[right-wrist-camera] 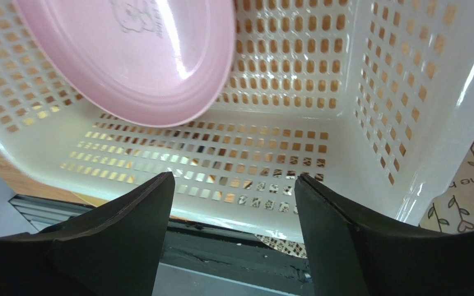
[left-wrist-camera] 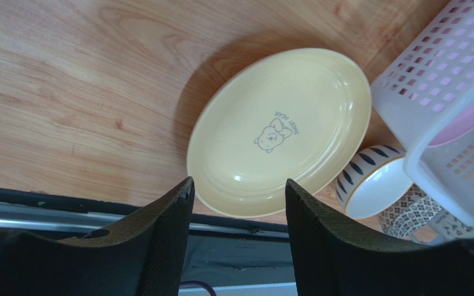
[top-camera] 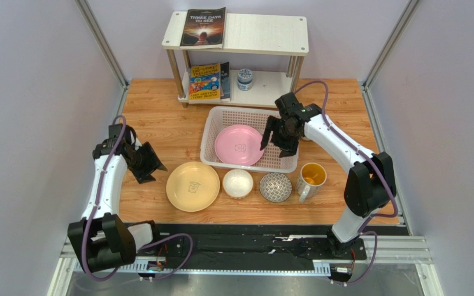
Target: Place the mixed dishes into the plastic bin
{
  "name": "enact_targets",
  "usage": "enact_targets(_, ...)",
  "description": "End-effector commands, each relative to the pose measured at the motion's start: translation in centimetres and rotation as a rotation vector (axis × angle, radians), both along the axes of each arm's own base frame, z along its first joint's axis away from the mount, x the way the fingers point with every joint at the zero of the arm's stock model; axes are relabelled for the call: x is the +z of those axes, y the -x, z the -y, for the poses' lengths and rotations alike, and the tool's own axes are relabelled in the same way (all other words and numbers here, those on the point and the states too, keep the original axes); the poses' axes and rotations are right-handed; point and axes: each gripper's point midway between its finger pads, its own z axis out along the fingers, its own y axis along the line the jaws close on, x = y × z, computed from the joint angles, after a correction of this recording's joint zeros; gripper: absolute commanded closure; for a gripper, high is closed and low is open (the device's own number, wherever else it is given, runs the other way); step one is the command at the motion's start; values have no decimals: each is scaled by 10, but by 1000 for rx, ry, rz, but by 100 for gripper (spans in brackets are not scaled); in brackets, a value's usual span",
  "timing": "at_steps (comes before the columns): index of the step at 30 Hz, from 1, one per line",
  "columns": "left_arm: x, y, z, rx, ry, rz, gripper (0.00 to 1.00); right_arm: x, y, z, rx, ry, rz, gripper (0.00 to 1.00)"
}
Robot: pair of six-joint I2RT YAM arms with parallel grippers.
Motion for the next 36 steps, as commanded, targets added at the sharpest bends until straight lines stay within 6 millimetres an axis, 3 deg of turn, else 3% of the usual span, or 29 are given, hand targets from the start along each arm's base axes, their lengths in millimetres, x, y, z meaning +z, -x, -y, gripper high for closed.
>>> enact_targets(1,12,0,-3,-23,-37,67,38,16,-36,-4,6,24,97,24)
enact_targets(3,17,0,-3,-15,-41,88,38,20,-52,-1,-17,34,116,24)
enact_targets(4,19,1,-2,-15,-39,93,38,9,-59,1,-29,55,94,25)
enact_targets(5,18,3,-1,-18,-33,90,38,16,-73,0,-35,57,130,25)
enact_targets(8,15,8,2,-24,-19,82,38,-2,-100,1,-32,73,114,26)
enact_targets(9,16,8,3,-27,-16,86,38,8,-114,-3,-29,61,146,26)
enact_targets(10,17,8,3,-25,-16,86,38,-8,-119,-3,-25,78,111,26)
enact_targets(11,18,8,2,-24,-20,87,38,-10,-124,-3,-26,82,109,27)
enact_targets(12,17,8,1,-22,-23,83,38,-2,-136,-5,-21,76,142,27)
enact_targets(15,11,7,2,-34,-9,47,37,-16,-152,-6,-15,89,147,27)
enact_targets(16,2,11,0,-36,-16,-14,37,-11,-160,-8,-18,83,169,27)
enact_targets(18,-1,13,-5,-28,-37,-56,36,-21,-167,-6,-16,95,163,27)
enact_targets(24,4,9,-11,-32,-71,-32,36,-17,-184,-8,-5,83,219,28)
enact_targets(36,-9,10,-7,-51,-38,-83,36,-24,-209,-5,17,74,290,28)
